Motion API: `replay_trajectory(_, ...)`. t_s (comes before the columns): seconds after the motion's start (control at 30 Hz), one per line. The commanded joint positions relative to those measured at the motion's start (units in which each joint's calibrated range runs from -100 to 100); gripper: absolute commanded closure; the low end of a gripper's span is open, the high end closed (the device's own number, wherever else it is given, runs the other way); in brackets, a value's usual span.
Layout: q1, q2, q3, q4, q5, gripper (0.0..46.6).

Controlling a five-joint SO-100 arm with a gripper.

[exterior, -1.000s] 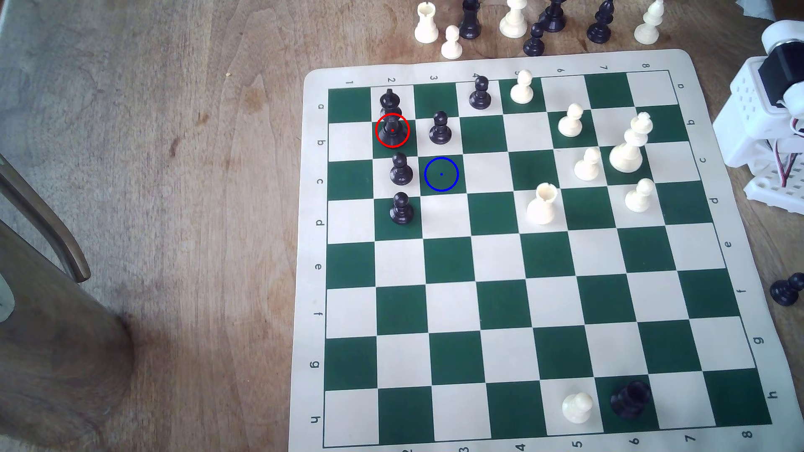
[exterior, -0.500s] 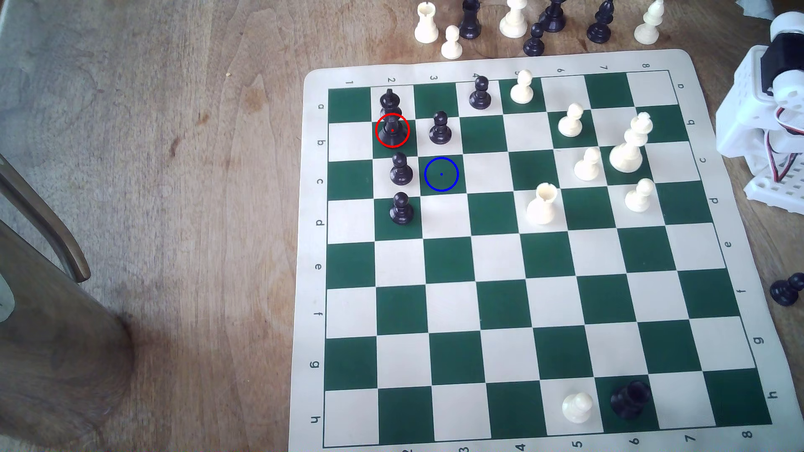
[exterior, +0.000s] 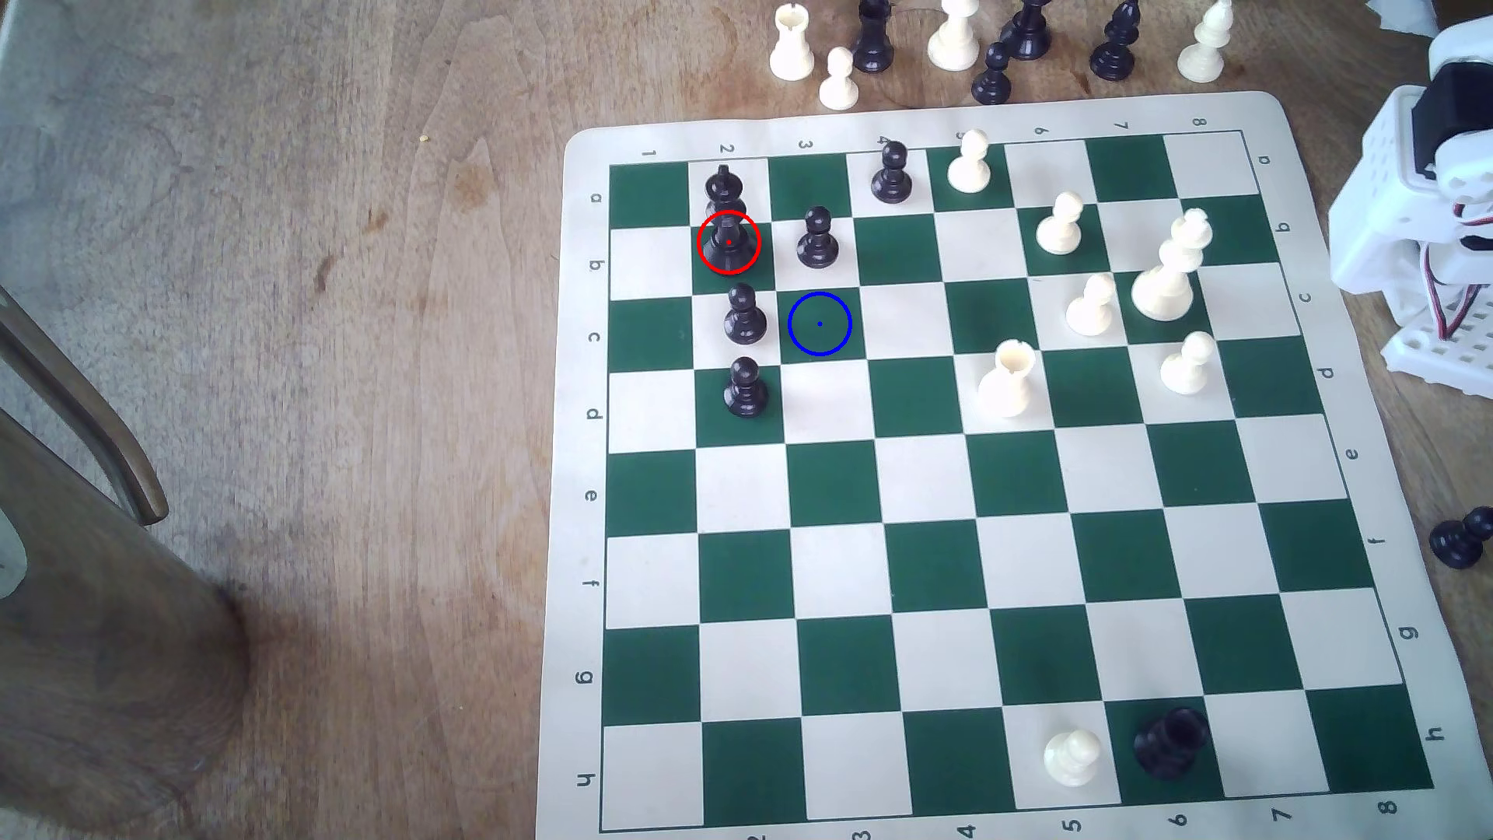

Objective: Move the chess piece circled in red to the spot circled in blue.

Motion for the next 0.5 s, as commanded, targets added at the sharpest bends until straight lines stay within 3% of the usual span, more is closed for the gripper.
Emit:
replay_trajectory(0.0, -4.08, 21.57, -22.72, 4.32, -3.71, 15.8)
replay_trajectory(0.23, -6.19, 39.73, -36.41, 3.99, -4.88, 15.4)
replay_trajectory(0.47, -5.41, 51.28, -43.57, 2.6, -3.61, 15.8)
